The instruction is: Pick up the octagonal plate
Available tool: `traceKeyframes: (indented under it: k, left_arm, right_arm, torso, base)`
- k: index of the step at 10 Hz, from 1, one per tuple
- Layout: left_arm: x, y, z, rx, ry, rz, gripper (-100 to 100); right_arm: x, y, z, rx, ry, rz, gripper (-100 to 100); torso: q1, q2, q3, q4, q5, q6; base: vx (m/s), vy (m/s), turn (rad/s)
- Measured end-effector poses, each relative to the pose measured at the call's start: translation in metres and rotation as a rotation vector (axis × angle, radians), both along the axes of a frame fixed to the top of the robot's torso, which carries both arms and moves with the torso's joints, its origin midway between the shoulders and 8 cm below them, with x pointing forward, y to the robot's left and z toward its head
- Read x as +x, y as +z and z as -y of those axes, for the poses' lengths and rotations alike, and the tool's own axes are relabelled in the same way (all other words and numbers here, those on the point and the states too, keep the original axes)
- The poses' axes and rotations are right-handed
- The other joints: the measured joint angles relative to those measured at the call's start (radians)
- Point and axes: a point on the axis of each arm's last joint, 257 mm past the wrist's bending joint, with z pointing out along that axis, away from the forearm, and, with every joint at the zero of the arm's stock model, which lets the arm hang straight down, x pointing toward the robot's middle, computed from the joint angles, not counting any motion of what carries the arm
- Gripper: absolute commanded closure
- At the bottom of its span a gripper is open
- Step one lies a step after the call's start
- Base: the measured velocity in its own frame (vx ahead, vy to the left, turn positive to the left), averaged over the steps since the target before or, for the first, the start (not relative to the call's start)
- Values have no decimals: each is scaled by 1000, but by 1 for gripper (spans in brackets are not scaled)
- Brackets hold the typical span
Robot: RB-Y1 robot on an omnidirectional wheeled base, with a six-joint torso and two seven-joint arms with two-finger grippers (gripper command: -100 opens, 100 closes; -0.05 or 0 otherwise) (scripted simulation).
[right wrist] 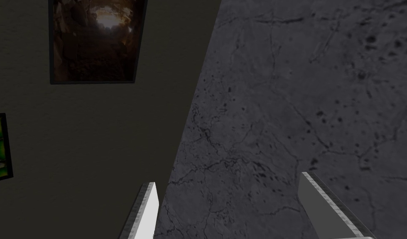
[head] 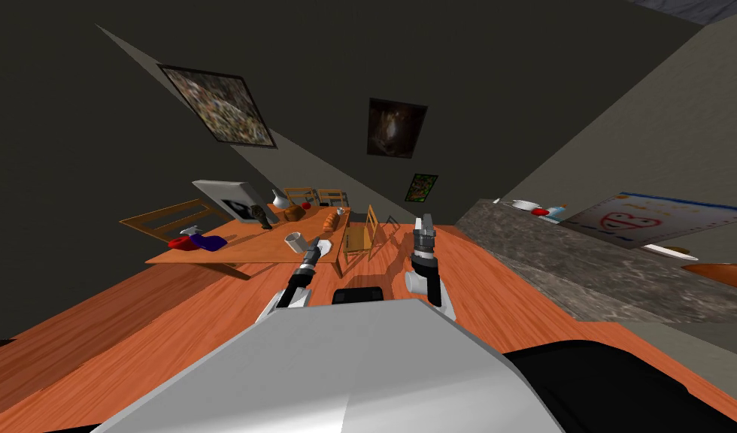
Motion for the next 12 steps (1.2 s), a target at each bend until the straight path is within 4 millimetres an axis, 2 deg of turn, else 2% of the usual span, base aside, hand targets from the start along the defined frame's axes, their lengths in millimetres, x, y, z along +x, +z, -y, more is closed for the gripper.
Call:
traceKeyframes:
  k: [6,12]
  left_arm:
    - [4,-63,-8,-16,26,-153,-100]
    - [-3,-121,-17,-25,59,-294,-100]
  right_arm:
    - [0,0,0,0,0,0,0]
    - [0,0,0,0,0,0,0]
  torso:
    - [0,-2,-1,0,0,0]
    - [0,-2,-1,0,0,0]
  base:
    - [17,22,12]
    - [27,23,23]
